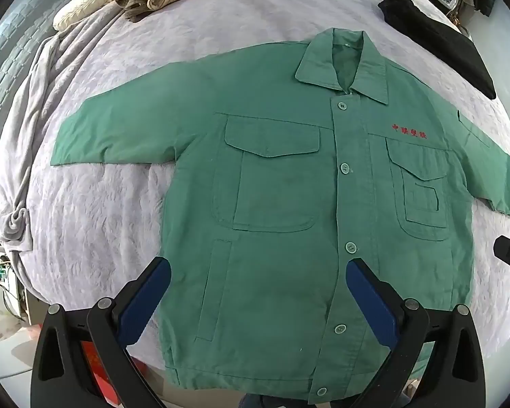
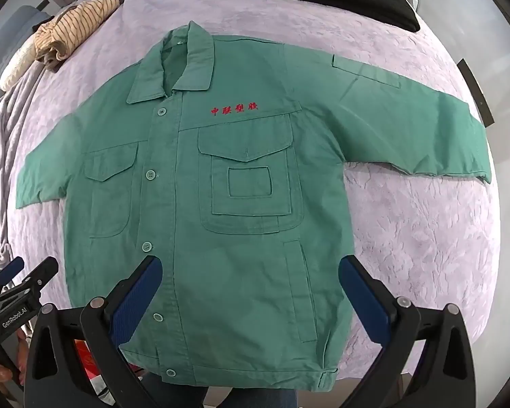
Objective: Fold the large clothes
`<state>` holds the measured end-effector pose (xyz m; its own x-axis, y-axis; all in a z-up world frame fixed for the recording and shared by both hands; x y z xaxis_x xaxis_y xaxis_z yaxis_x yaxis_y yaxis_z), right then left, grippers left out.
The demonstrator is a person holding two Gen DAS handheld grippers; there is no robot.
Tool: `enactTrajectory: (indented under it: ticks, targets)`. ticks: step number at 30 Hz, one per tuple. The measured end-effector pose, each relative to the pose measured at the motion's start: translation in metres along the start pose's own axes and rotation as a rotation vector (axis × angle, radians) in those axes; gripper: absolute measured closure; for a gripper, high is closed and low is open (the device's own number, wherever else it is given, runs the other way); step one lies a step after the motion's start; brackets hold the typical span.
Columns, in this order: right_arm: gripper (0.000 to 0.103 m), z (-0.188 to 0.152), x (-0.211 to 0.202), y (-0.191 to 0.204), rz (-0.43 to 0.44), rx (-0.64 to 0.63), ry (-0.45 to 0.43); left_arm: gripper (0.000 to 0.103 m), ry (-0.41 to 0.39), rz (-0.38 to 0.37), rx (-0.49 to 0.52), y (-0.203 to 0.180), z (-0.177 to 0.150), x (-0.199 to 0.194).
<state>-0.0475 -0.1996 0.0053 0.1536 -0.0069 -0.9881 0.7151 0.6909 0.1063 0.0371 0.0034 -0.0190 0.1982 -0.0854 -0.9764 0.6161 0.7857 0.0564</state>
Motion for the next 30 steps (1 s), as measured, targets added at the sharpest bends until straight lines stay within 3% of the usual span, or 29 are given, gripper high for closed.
enactTrajectory:
  ticks: [30]
  targets:
    - [0.000, -0.0027, -0.0033, 0.0061, 0.004, 0.005, -0.002, 0.000, 0.004, 0.001, -0.005, 0.0000, 0.0008, 0.0013]
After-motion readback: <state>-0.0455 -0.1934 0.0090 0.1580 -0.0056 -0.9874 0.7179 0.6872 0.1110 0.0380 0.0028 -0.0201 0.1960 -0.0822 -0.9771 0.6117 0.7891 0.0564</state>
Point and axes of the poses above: each gripper's, at about its wrist camera, not at the fingertips, and x roughly the way its jaws point, y to its left, z to its top, the point moved 4 cm from there along x, roughly the way its jaws point, and after that the axes turned 3 degrees about x, right-handed, at the moved point
